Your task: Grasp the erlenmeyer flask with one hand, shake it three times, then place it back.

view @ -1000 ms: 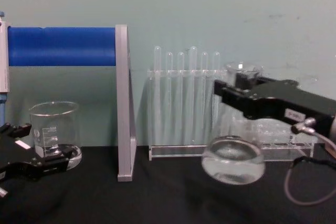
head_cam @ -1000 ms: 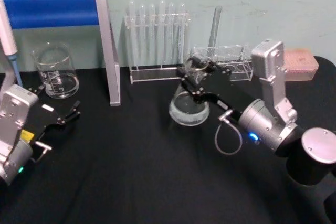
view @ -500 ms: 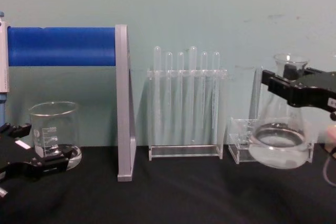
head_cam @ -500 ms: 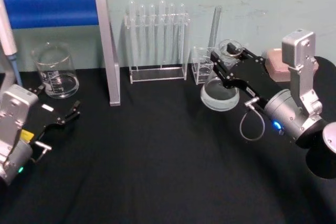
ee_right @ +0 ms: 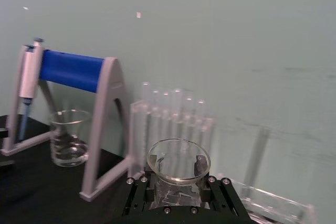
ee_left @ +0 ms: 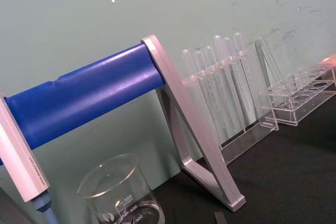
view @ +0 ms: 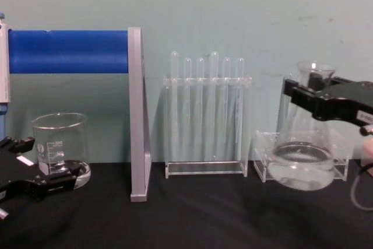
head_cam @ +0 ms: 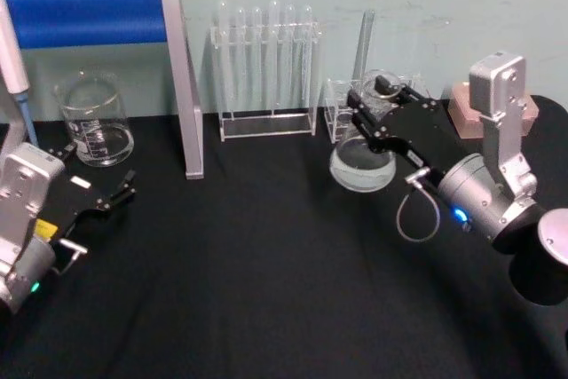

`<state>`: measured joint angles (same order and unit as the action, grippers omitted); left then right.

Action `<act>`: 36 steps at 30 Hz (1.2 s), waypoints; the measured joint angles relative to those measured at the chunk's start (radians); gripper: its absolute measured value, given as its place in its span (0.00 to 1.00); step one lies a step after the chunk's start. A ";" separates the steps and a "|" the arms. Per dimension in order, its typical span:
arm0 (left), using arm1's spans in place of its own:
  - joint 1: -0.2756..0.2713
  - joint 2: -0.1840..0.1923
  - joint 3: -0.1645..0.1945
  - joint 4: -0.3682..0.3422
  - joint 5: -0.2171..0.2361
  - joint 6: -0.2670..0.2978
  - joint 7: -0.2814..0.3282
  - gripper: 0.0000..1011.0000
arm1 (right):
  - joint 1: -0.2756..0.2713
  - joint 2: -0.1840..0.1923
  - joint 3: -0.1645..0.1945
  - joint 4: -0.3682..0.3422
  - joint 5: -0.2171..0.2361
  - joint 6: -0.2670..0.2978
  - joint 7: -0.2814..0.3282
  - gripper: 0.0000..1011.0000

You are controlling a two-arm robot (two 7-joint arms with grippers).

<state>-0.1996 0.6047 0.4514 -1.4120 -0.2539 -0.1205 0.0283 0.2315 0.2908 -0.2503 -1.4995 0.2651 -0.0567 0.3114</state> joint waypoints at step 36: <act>0.000 0.000 0.000 0.000 0.000 0.000 0.000 0.99 | -0.021 0.014 -0.271 -0.106 0.059 0.032 0.187 0.45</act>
<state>-0.1995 0.6047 0.4514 -1.4120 -0.2539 -0.1205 0.0283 0.2101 0.3044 -0.5213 -1.6059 0.3241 -0.0242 0.4982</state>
